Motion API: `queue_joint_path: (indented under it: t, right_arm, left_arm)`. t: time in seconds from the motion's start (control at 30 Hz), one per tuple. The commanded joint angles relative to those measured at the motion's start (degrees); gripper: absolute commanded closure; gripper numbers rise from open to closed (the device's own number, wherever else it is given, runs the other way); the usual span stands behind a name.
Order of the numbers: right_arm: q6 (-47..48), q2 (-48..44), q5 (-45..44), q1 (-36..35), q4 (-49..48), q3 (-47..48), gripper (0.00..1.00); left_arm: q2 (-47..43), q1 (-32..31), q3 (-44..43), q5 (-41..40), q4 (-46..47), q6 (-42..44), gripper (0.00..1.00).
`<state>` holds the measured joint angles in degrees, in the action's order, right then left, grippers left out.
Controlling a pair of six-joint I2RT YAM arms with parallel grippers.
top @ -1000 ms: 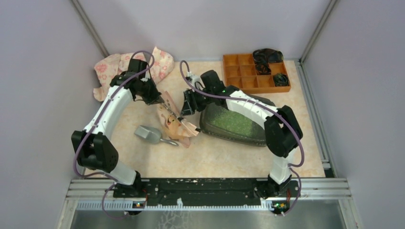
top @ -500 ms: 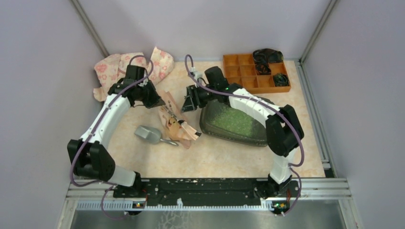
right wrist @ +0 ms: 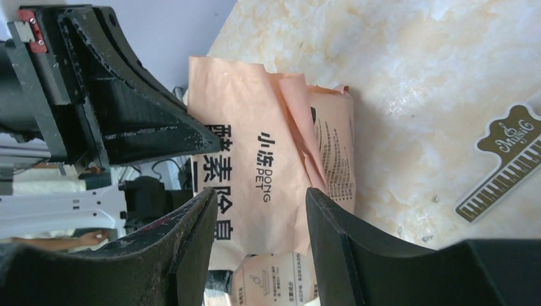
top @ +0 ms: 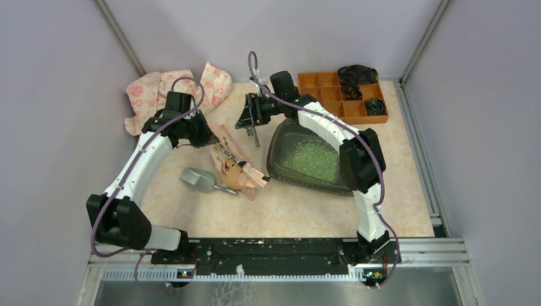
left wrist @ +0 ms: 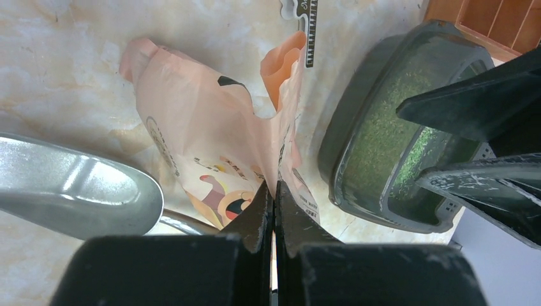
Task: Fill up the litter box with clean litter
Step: Place the clamp at the center of the board.
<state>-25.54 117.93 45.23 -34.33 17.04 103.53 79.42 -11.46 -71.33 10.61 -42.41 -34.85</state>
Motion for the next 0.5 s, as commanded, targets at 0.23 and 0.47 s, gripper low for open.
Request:
queue_joint_path:
  t: [0.23, 0.47]
  right_arm:
    - [-0.36, -2.46, 2.47, 0.1, -3.61, -1.55, 0.46]
    - [-0.47, -4.78, 4.85, 1.28, -3.65, -7.46, 0.47]
  left_arm:
    - [0.67, 0.21, -1.99, 0.74, 2.66, 1.35, 1.0]
    - [0.04, 0.21, -2.18, -0.05, 2.14, 0.87, 1.0]
